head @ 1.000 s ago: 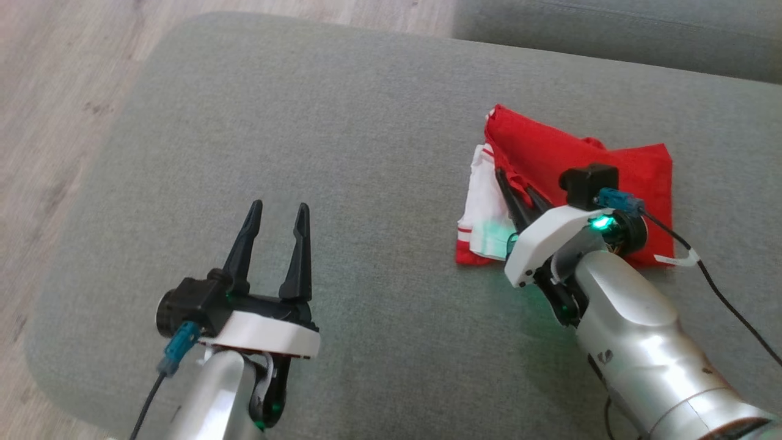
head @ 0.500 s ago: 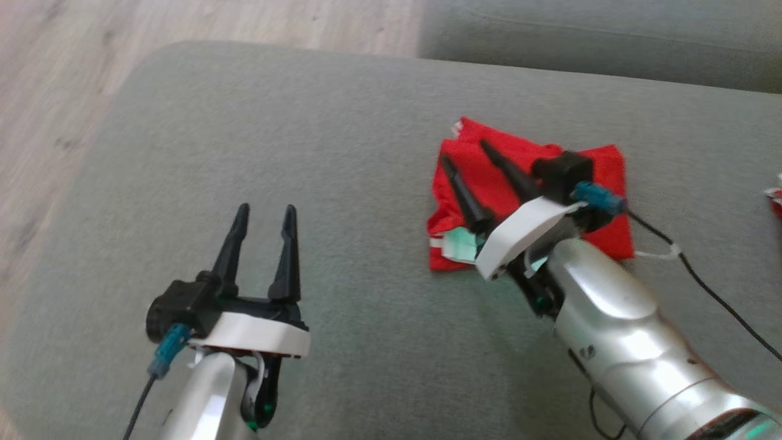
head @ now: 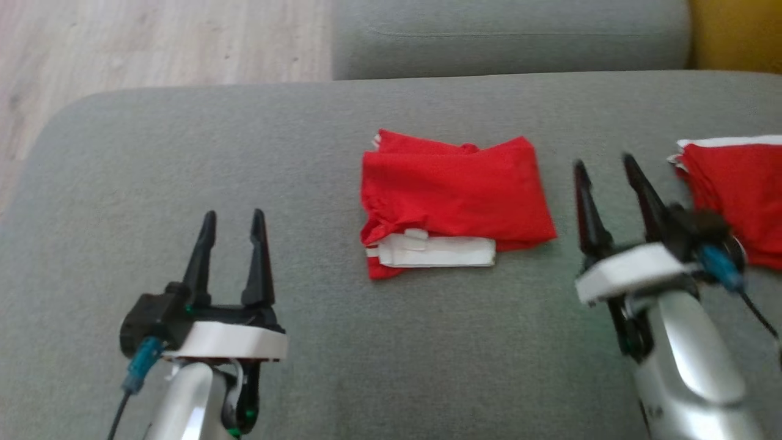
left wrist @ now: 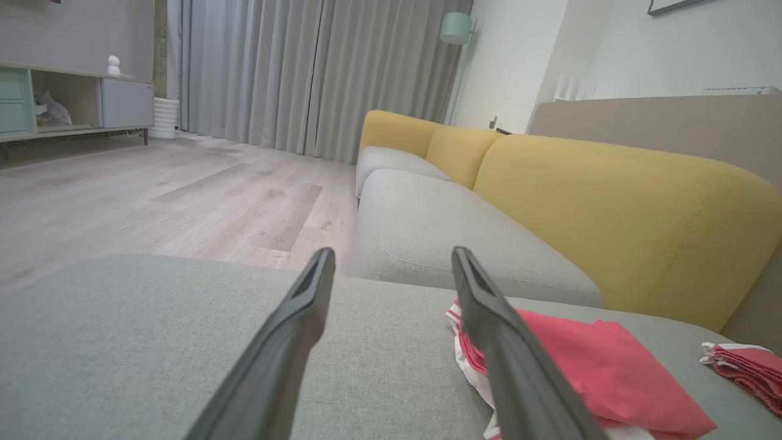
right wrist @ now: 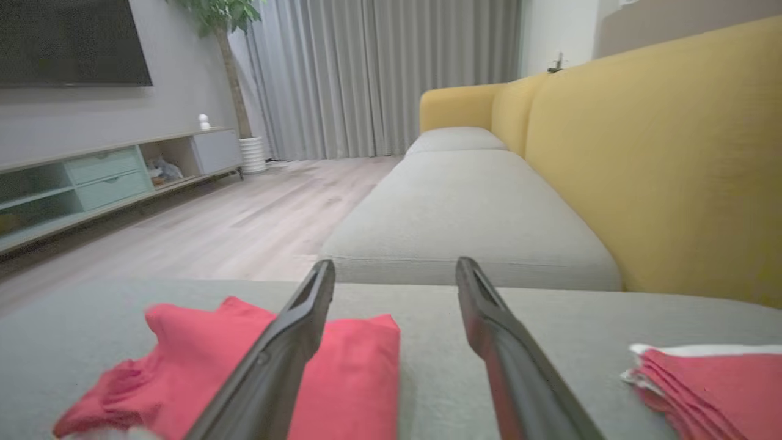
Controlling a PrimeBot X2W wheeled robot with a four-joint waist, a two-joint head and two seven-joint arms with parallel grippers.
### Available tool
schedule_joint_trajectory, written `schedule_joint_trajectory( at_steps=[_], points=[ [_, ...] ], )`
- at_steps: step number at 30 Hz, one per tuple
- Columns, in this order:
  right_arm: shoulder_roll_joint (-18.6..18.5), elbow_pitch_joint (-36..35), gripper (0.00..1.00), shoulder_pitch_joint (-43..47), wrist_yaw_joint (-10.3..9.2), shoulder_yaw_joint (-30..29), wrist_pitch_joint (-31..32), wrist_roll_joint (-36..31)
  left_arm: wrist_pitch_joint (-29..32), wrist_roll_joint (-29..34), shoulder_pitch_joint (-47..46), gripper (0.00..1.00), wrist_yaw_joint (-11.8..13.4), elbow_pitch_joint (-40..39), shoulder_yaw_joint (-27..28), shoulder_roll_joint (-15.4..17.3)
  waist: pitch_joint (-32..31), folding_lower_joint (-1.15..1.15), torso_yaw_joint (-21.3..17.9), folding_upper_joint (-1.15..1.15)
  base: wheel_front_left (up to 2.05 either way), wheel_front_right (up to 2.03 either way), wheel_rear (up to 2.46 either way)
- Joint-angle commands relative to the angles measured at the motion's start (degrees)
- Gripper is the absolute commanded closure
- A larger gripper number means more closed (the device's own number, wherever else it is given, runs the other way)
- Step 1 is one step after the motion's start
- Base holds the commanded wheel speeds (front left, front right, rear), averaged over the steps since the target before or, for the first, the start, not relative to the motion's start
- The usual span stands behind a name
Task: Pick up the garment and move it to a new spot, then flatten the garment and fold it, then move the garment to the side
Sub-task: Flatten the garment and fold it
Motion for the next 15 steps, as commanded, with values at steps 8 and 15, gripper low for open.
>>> schedule_joint_trajectory(
  at_steps=[8, 15],
  points=[
    [0.8, -9.3, 0.0, 6.5, -0.05, -1.2, -0.6, 1.6, -0.3, 1.2, 0.9, 0.0, 0.4, -3.0, 4.1, 0.4, 0.4, 0.0, -2.5, 0.0, 0.0, 0.0, 0.0],
    [0.8, -9.5, 1.0, 5.3, -0.05, -1.1, -0.6, 1.9, -0.3, 1.3, -1.3, 0.0, 0.0, -3.8, 2.7, 0.4, 3.9, 0.0, -0.9, 0.0, 0.0, 0.0, 0.0]
  ],
)
